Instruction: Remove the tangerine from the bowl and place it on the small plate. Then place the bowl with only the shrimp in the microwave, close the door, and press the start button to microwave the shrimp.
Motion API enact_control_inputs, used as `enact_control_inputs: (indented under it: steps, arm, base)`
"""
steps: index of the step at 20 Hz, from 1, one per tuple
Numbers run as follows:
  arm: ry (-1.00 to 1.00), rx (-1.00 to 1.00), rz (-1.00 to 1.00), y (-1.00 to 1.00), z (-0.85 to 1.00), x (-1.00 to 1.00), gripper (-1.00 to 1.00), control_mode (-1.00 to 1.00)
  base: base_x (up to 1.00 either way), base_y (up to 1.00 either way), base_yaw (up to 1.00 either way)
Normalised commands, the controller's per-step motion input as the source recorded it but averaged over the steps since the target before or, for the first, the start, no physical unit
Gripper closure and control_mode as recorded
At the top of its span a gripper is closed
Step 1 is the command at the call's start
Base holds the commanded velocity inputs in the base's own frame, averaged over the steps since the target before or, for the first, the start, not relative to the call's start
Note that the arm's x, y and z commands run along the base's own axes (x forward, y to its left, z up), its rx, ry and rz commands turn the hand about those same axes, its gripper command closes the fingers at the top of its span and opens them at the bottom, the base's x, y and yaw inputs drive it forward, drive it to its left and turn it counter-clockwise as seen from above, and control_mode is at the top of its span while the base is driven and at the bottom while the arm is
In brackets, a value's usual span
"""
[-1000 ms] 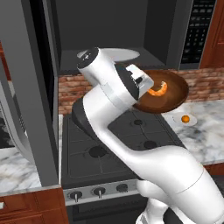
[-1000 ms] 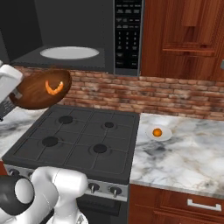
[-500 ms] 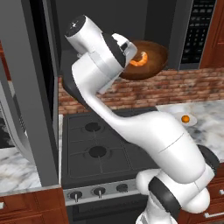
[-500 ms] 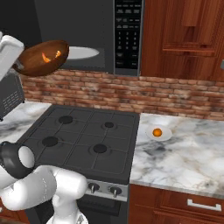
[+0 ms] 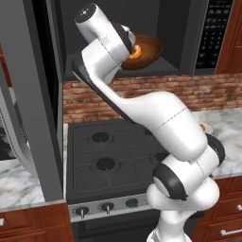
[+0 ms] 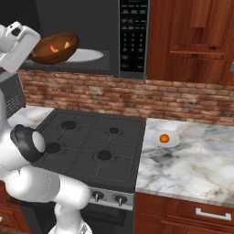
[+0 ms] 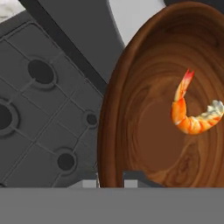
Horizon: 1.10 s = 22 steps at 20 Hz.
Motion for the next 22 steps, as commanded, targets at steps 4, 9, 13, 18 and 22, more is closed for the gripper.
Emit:
enact_control_inputs:
  steps: [4, 9, 13, 18, 22]
  arm:
    - [0.13, 0.00, 0.21, -0.13, 0.00, 0.95, 1.00, -1.00]
    - [0.13, 0.00, 0.21, -0.07, 0.00, 0.87, 1.00, -1.00]
    - [0.09, 0.02, 0.21, -0.08, -0.11, 0.80, 1.00, -1.00]
    - [0.07, 0.00, 0.21, -0.01, -0.28, 0.70, 1.00, -1.00]
    - [0.04, 0.00, 0.20, 0.00, -0.34, 0.47, 1.00, -1.00]
  base:
    - [0.00, 0.00, 0.00]
    - [0.00, 0.00, 0.00]
    - [0.00, 0.00, 0.00]
    - [0.00, 0.00, 0.00]
    - [0.00, 0.00, 0.00]
